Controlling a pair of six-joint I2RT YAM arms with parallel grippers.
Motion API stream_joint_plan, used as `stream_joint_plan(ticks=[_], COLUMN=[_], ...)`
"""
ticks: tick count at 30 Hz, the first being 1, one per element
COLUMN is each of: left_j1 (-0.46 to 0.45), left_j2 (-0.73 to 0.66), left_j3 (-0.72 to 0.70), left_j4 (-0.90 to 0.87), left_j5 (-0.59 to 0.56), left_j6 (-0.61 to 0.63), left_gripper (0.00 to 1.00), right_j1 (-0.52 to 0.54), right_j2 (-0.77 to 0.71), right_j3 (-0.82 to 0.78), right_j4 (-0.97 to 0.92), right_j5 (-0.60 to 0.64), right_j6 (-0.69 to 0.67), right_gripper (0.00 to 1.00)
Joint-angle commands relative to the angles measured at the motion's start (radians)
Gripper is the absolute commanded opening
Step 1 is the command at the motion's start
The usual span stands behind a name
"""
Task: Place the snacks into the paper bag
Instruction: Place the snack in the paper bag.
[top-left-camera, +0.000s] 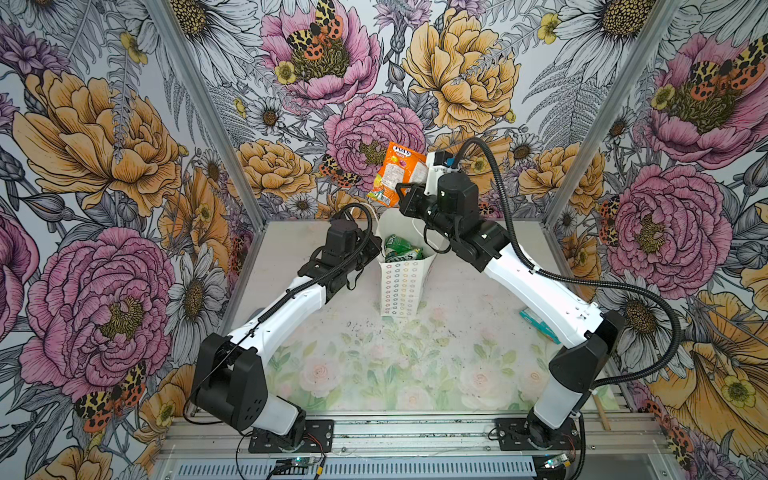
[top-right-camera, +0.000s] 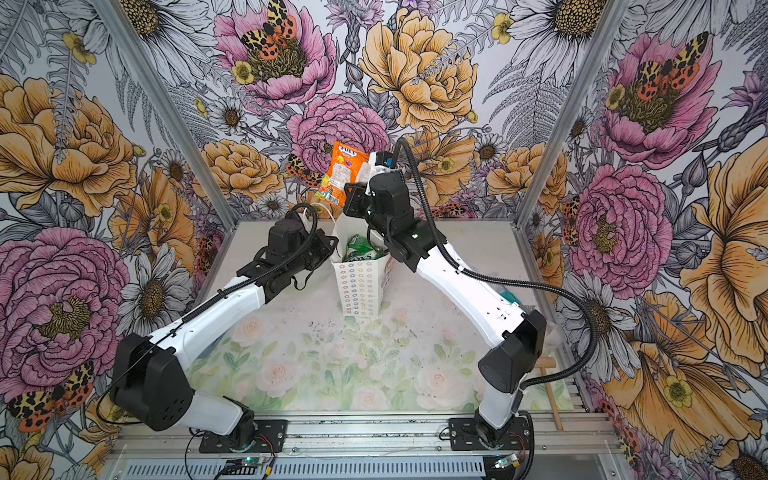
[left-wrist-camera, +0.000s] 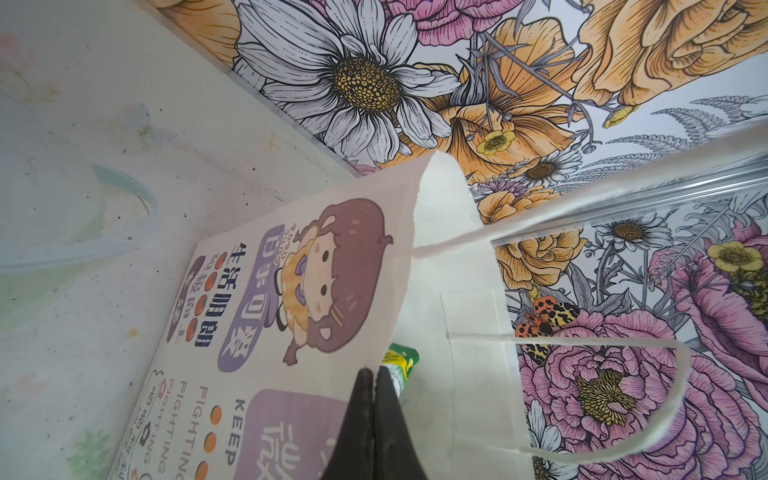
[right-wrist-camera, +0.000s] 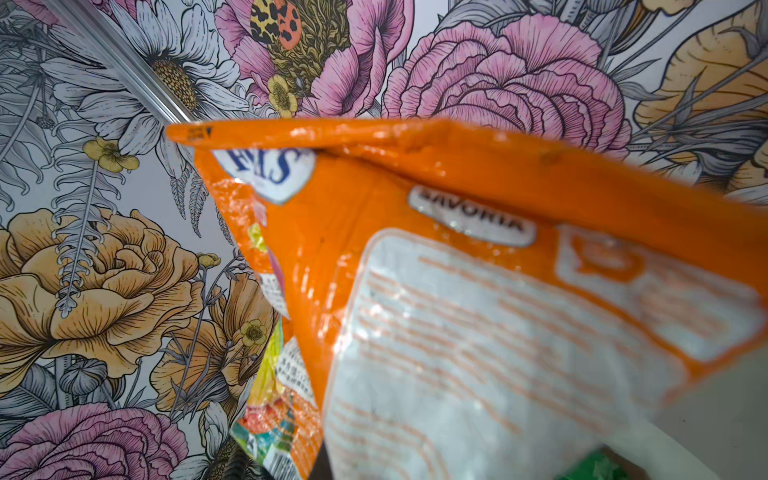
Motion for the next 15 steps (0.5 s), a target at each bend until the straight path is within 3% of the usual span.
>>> stream_joint_plan(ticks=[1, 15], left_j1=[-0.004, 0.001], left_j2=[-0.018, -0.012], left_j3=[0.009, 0.002], left_j4=[0.018, 0.032], left_j5=[0.001, 0.014], left_j6=[0.002, -0.002], left_gripper=[0.0, 0.0], right_j1=[0.005, 0.005], right_j2=[-0.014, 0.019], right_j3=[0.007, -0.042], right_j4=[0.089, 0.077], right_j5=[0.073, 0.103], right_j6=[0.008, 0.011], right_gripper=[0.0, 0.0])
